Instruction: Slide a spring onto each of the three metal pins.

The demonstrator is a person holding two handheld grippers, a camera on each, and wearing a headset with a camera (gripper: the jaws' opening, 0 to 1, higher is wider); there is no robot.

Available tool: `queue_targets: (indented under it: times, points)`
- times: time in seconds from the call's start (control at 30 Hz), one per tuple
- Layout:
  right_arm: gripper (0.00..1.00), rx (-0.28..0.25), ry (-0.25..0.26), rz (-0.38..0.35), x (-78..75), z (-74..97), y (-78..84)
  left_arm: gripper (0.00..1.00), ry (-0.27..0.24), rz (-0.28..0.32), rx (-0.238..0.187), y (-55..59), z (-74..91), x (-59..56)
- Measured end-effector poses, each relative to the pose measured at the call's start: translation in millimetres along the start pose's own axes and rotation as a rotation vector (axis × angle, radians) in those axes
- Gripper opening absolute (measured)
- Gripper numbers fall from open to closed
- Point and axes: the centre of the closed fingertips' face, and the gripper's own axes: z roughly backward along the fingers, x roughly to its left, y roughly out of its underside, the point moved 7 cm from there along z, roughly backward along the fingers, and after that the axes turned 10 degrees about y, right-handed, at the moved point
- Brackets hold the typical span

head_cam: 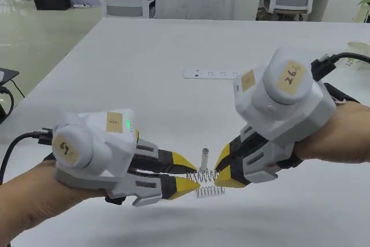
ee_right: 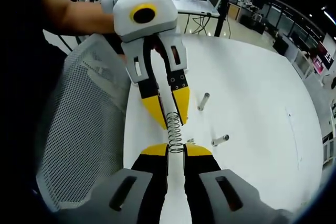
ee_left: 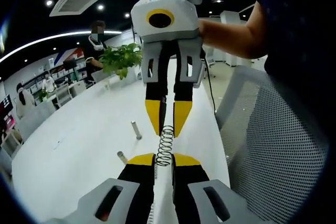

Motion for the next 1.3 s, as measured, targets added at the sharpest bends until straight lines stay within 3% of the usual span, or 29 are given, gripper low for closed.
queue_targets:
  times: [0.13, 0.63, 1.1, 1.3]
  points:
    - [0.08, 0.001, -0.001, 0.003, 0.8, 0.9, 0.2, 0.03, 0.001, -0.017, 0.017, 0.7, -2.2, -1.1]
    - [0.09, -0.005, -0.004, 0.006, 3.3, 2.0, 2.9, 0.02, 0.014, -0.022, 0.006, -2.1, -2.7, -4.2]
    - [0.10, -0.002, -0.024, -0.006, 4.5, -4.8, 6.3, 0.02, 0.008, -0.038, -0.032, -13.6, -1.4, -5.8]
    - [0.09, -0.004, -0.022, -0.006, 3.9, -5.2, 6.1, 0.02, 0.006, -0.036, -0.033, -12.8, -1.6, -5.4]
